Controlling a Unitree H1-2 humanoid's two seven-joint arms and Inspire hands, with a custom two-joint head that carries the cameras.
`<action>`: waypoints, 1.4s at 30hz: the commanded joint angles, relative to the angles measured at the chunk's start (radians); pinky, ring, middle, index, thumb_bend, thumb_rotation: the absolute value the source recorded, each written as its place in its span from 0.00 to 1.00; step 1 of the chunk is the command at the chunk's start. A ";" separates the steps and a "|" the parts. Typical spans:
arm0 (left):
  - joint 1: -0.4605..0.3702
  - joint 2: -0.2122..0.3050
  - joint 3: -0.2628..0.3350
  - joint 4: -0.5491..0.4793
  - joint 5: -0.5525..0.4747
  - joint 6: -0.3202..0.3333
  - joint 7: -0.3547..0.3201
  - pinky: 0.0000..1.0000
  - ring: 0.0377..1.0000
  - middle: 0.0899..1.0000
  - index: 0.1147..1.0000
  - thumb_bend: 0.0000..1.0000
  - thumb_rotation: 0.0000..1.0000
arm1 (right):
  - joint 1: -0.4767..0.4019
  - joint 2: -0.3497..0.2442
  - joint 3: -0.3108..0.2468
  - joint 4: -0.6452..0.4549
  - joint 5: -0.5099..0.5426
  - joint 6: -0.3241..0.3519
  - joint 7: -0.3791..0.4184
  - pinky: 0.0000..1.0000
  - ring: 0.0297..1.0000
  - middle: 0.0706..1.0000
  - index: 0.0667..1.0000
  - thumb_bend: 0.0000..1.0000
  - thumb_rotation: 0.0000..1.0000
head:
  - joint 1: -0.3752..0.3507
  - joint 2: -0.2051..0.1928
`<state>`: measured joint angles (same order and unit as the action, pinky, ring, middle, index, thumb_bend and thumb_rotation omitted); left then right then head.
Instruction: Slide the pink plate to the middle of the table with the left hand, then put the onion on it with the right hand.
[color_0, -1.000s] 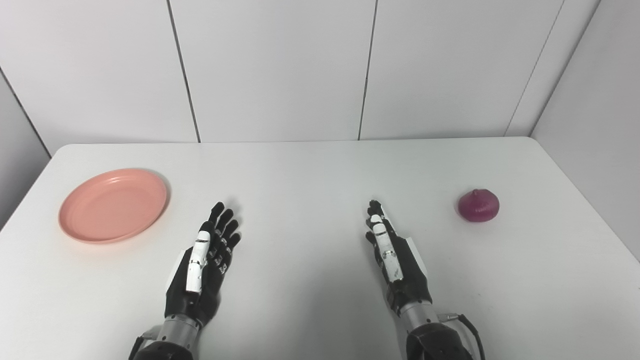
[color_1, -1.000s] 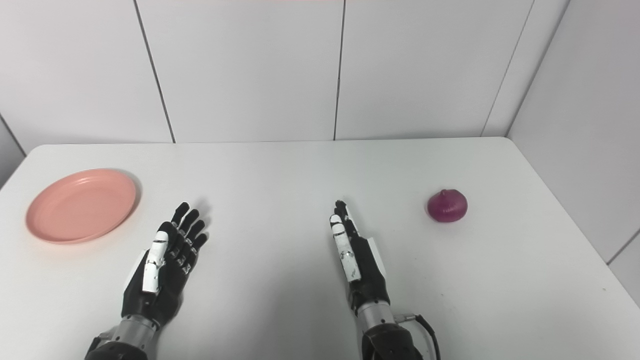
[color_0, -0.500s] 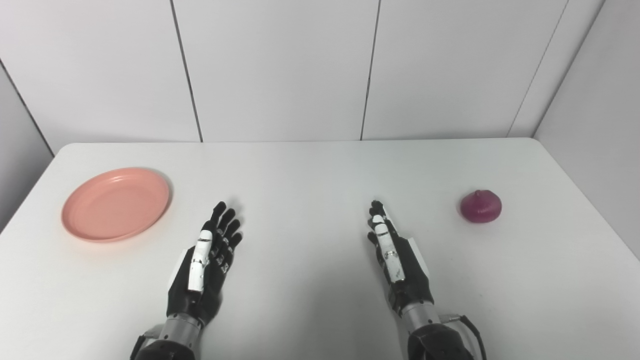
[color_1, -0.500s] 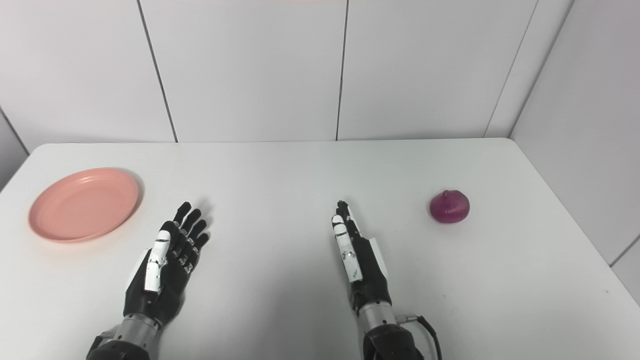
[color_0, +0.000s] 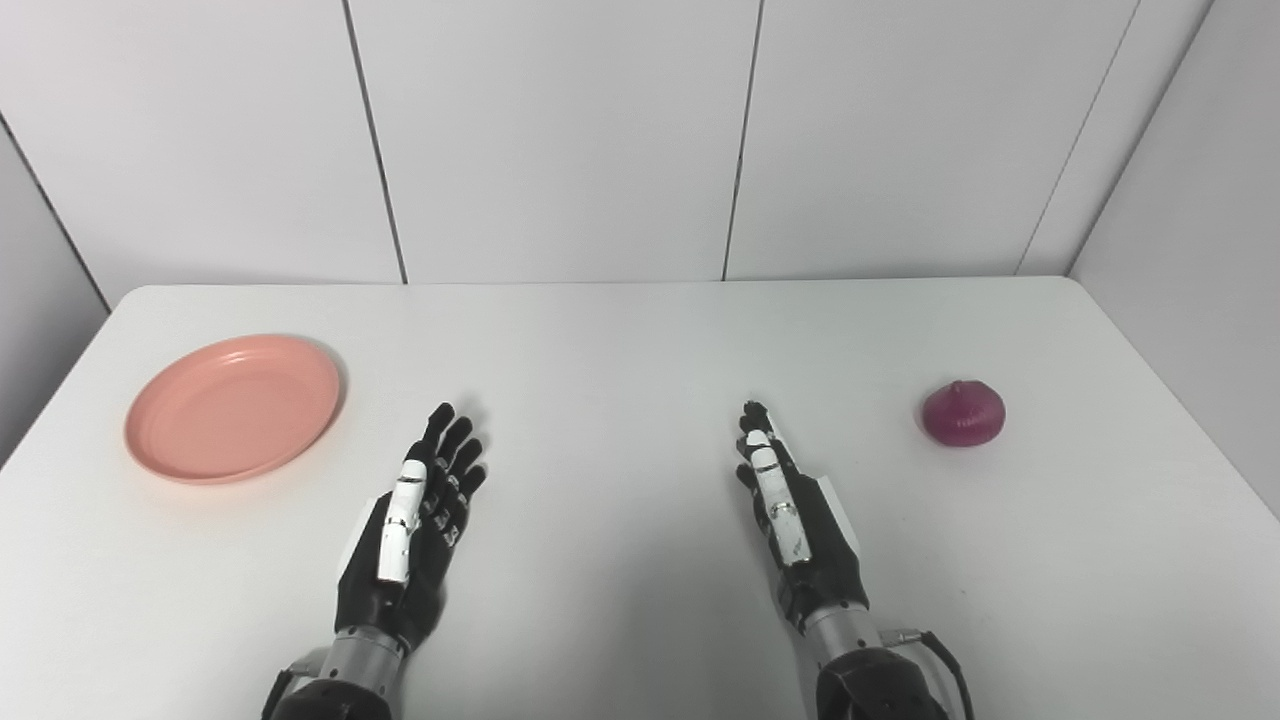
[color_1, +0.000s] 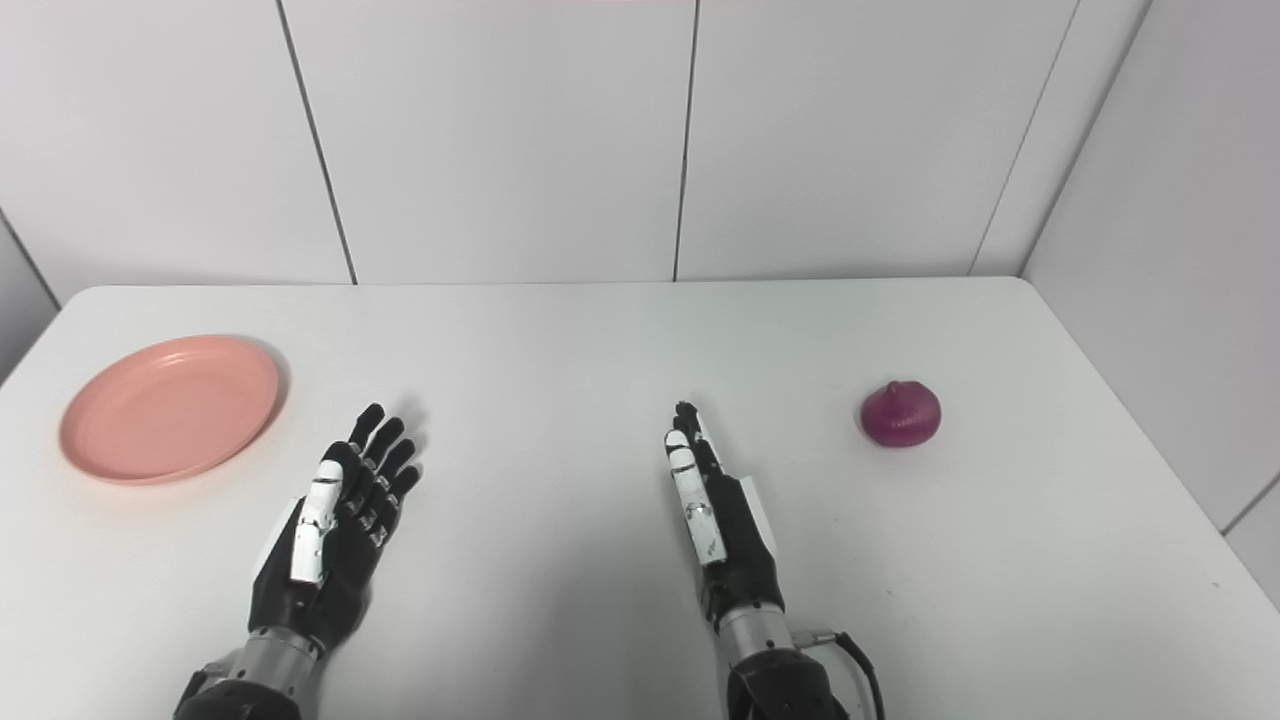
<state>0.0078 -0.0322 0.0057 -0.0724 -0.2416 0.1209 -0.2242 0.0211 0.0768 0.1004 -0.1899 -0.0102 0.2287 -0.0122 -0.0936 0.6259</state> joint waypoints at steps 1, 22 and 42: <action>0.004 0.016 -0.006 -0.023 0.000 -0.008 0.000 1.00 0.99 1.00 0.99 0.43 1.00 | -0.020 0.004 0.001 -0.031 0.001 -0.036 0.006 1.00 0.99 0.99 0.98 0.22 1.00 | 0.000 -0.001; 0.004 0.018 -0.007 -0.015 -0.001 -0.019 -0.005 1.00 0.99 1.00 0.99 0.44 1.00 | -0.020 0.002 0.002 -0.029 0.000 -0.035 0.006 1.00 0.99 0.99 0.98 0.23 1.00 | 0.003 -0.003; 0.002 0.020 -0.005 -0.013 -0.004 -0.019 -0.008 1.00 0.99 1.00 0.99 0.45 0.99 | -0.020 0.002 0.000 -0.030 0.007 -0.036 0.008 1.00 1.00 0.99 0.99 0.23 1.00 | 0.005 -0.007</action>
<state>0.0078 -0.0320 0.0057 -0.0720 -0.2417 0.1208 -0.2244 0.0211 0.0751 0.1004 -0.1899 -0.0062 0.2287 -0.0121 -0.0890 0.6197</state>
